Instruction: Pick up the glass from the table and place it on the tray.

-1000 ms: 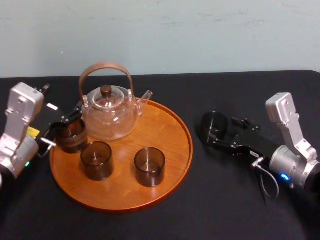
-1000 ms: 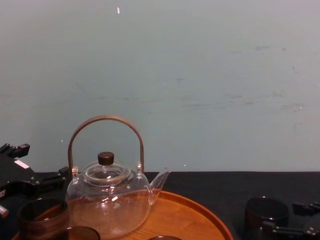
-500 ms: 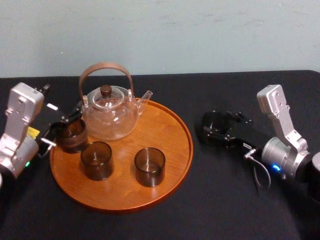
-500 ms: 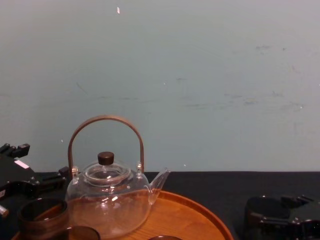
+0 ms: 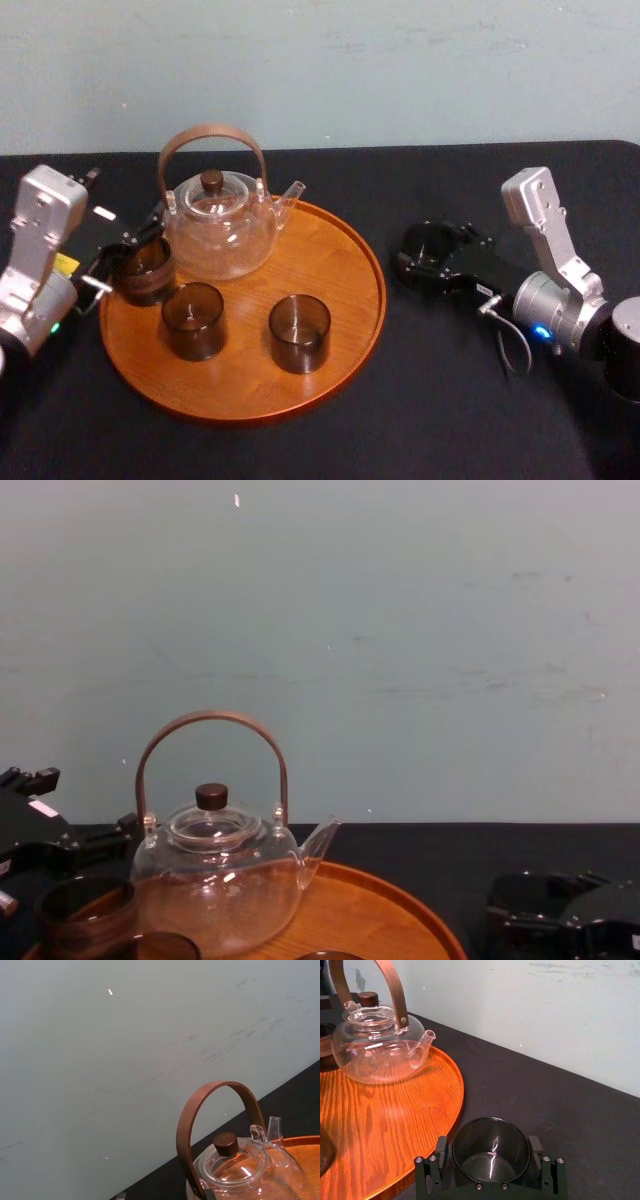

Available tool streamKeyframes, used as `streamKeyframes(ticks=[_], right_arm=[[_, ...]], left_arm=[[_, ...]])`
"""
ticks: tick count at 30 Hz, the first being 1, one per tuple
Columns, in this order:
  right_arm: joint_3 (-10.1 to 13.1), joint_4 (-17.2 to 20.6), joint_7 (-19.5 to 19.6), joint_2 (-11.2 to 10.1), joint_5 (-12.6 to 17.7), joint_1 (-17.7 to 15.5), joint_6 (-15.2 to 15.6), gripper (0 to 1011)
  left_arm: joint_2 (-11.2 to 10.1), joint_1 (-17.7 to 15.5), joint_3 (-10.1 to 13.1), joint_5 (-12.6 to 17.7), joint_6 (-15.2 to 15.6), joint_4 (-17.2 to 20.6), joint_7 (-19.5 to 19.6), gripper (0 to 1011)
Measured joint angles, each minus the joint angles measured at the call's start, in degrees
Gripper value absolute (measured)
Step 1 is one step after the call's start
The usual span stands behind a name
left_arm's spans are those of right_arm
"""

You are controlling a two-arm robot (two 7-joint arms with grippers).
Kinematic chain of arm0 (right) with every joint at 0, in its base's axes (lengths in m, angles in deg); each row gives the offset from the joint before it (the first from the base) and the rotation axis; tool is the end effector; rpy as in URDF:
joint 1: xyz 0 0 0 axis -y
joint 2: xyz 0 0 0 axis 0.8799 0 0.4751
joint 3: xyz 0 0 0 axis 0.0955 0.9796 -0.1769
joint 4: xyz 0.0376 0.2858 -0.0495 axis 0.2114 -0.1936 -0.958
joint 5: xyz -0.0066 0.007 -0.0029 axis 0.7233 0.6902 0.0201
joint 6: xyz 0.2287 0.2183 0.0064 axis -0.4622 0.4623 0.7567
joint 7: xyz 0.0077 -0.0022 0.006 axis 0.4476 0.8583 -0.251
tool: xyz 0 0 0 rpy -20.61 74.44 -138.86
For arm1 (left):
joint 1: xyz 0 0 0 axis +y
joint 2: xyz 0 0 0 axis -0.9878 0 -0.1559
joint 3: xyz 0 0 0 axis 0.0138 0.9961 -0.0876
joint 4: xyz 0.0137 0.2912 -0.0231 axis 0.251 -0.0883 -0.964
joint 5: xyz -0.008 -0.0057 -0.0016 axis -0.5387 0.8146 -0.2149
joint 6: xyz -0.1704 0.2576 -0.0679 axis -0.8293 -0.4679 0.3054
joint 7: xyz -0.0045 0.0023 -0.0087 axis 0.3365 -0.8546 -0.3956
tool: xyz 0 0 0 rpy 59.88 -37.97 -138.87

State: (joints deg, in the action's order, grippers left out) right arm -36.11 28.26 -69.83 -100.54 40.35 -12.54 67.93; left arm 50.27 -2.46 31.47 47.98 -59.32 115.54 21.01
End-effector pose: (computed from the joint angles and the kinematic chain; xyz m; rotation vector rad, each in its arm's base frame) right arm 0.3980 -0.0533 -0.3266 -0.2823 0.0687 -0.9215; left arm 0.3655 0.0819 -0.3054 0.3042 -0.2850 1.2479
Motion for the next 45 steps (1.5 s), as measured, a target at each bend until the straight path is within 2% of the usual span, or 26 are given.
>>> streamKeyframes(ticks=[25,30,45], right_arm=[[0.12,-0.09,0.05,0.06,0.08,0.0,0.11,1002],[0.12,-0.07,0.05,0.04,0.11,-0.02,0.09,905],[0.12,0.0,0.04,0.01,0.12,-0.07,0.07,904]], left_arm=[[0.0,0.0,0.0,0.0,0.0,0.0,0.0,1001],[0.0,0.0,0.0,0.0,0.0,0.0,0.0,1001],[0.0,0.0,0.0,0.0,0.0,0.0,0.0,1001]])
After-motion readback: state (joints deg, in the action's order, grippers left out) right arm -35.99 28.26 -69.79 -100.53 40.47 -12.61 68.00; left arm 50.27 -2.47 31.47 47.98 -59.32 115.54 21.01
